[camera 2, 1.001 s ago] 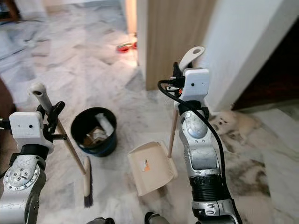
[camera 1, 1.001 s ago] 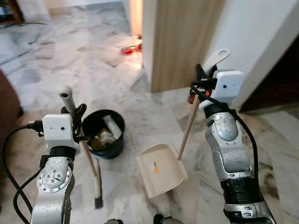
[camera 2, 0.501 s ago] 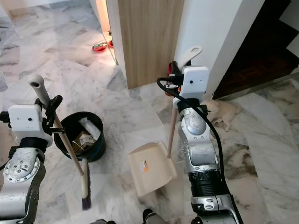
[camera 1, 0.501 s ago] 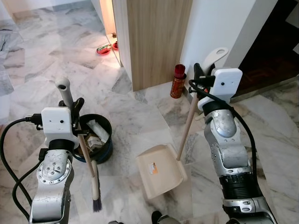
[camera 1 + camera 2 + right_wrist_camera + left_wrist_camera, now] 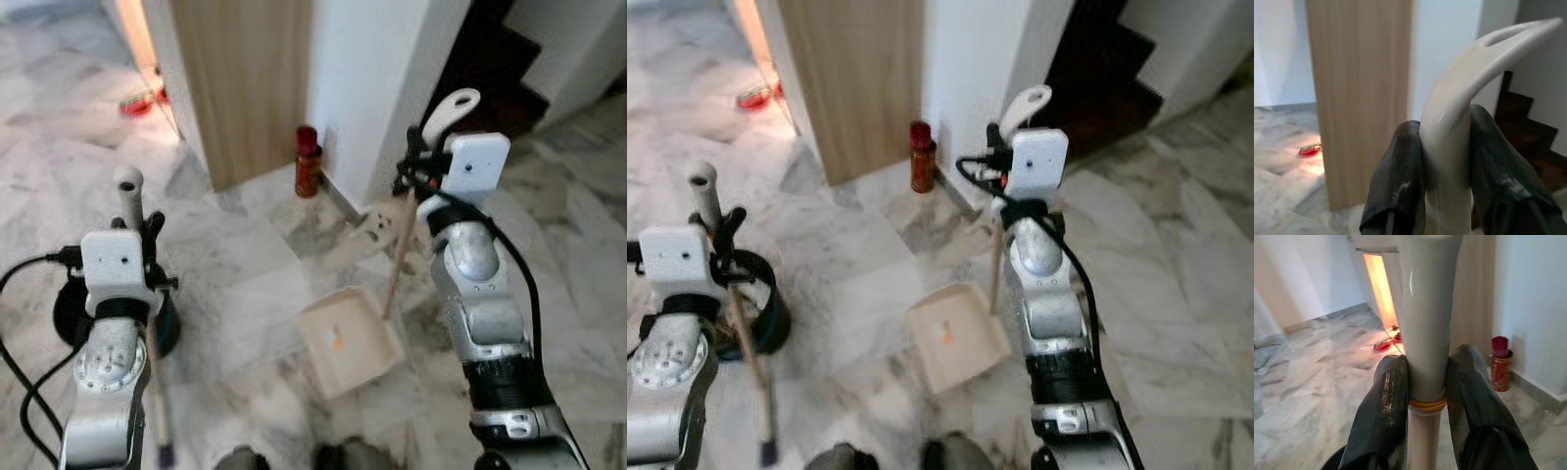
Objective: Sweep floor
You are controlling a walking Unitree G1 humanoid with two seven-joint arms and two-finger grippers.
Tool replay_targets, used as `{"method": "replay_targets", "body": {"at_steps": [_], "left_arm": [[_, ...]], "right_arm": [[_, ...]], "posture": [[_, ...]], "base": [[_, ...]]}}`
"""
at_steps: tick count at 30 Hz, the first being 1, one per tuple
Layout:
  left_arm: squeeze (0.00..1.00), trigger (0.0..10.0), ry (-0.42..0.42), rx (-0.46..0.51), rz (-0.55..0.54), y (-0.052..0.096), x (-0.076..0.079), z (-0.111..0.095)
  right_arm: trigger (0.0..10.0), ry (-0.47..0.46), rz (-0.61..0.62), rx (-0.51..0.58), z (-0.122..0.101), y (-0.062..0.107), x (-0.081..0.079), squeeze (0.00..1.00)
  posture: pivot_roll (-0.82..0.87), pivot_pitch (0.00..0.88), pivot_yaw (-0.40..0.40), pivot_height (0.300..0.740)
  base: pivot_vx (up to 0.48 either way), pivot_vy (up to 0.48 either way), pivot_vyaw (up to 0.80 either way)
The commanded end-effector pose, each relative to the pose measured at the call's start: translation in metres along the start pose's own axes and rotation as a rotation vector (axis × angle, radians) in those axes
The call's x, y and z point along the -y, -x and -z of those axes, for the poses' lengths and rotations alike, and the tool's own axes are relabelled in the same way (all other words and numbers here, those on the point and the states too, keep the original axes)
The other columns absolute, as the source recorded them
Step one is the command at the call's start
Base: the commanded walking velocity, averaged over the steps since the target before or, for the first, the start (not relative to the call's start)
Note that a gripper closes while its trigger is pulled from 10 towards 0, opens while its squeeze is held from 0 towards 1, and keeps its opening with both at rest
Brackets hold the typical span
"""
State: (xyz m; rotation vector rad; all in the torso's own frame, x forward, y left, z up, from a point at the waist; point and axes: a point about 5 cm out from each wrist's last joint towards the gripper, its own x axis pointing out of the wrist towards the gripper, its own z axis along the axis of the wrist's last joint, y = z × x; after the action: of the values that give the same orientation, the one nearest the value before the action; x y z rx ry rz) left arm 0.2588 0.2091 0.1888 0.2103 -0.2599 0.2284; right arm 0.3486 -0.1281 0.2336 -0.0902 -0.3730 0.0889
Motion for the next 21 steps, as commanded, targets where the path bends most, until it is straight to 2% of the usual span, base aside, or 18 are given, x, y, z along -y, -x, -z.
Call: {"method": "replay_targets", "body": {"at_steps": [1,21], "left_arm": [[0.0,10.0,0.015,0.056,0.01,0.0001,0.0037,-0.01],[0.0,10.0,0.016,0.07,0.033,-0.004,0.0078,-0.0122]], "right_arm": [[10.0,-0.022,0.005,0.017,-0.0036,-0.001,0.0014,0.0],[10.0,-0.008,0.033,0.0,0.003,0.0028,0.0063,0.0]], "posture": [[-0.06,0.191,-0.043,0.74],[-0.05,0.139,-0.024,0.74]], "base": [[0.0,0.0,-0.8],[0.0,0.0,-0.8]]}}
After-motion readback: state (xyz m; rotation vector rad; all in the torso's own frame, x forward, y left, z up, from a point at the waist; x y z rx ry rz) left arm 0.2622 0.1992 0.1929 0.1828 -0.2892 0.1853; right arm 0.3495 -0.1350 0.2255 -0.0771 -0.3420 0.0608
